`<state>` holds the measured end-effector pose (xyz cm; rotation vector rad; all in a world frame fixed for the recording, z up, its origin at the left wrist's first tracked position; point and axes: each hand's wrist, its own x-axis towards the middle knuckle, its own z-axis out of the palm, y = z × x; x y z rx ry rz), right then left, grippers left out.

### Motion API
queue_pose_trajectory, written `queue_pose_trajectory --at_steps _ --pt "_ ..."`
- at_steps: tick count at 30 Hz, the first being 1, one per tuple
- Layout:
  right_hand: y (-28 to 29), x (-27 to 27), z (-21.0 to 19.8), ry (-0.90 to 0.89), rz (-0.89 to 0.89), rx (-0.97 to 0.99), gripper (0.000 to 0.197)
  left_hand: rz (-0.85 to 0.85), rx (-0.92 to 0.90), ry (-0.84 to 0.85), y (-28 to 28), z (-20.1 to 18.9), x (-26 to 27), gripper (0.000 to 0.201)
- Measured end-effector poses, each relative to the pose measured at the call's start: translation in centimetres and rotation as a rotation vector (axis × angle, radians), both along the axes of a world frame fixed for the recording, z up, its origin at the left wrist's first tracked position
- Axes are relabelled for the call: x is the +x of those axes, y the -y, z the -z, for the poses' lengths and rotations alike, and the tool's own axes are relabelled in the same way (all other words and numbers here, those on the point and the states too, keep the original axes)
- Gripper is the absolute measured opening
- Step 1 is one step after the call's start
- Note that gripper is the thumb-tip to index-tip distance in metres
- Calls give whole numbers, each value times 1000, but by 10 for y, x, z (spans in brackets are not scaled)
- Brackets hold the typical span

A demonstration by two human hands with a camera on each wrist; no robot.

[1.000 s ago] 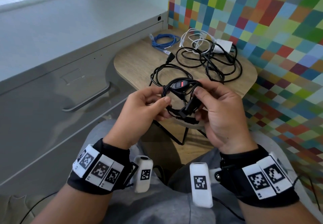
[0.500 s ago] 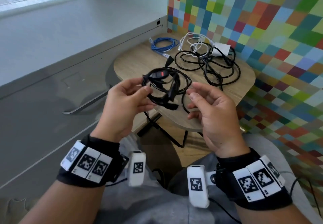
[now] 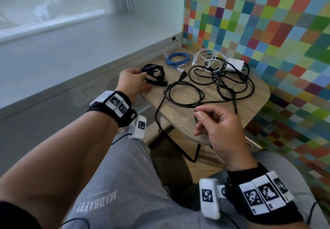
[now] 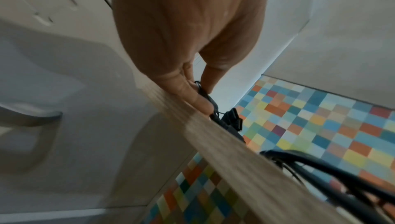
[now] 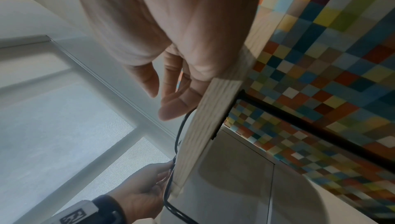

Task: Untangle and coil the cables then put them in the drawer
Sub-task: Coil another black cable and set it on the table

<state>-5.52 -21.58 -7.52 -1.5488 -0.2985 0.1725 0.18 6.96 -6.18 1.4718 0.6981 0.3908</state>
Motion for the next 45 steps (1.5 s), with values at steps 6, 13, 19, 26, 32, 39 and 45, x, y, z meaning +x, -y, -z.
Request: queue_pose_trajectory --at_steps 6,13,19,26,32,39,45 --pt "1 1 -2 -12 -9 -19 15 -63 99 7 -3 -2 19 31" --pt "2 2 0 -5 -11 -4 15 -5 446 -34 19 -11 -1 21" --pt "1 1 1 -7 -15 16 16 279 654 -139 59 -13 -23 30" --pt "4 0 0 -17 -7 10 14 451 810 -261 75 -16 -24 66" --pt "2 1 0 -16 -10 8 11 197 591 49 76 -16 -55 37" --pt "2 -8 -2 26 -12 83 17 233 452 319 93 -23 -107 27" --pt "-2 -22 -19 89 -44 268 52 491 477 388 107 -30 -118 25"
